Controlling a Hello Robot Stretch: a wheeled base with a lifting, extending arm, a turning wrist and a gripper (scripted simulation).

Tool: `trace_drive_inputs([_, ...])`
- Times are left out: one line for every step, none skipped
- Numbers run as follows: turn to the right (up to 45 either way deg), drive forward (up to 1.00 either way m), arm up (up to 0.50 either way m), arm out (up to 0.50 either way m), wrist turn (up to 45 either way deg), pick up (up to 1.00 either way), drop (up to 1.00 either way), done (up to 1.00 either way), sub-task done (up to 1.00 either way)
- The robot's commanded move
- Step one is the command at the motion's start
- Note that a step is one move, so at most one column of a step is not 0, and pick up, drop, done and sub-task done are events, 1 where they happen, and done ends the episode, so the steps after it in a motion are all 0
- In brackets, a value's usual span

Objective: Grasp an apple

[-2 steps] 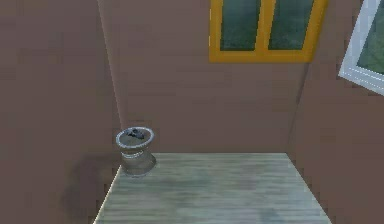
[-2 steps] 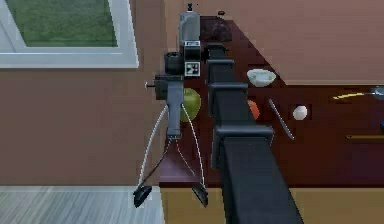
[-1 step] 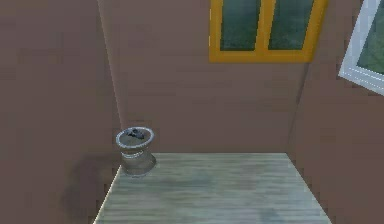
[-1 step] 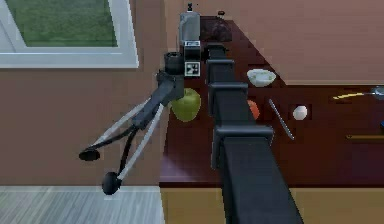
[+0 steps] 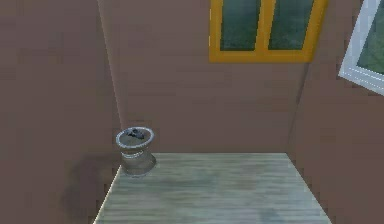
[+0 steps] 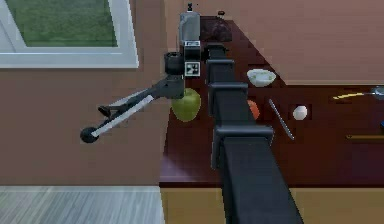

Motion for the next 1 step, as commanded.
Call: trace_drive_inputs([0.0, 0.00, 0.00, 0.00, 45.0, 0.00, 0.00, 0.00, 0.00])
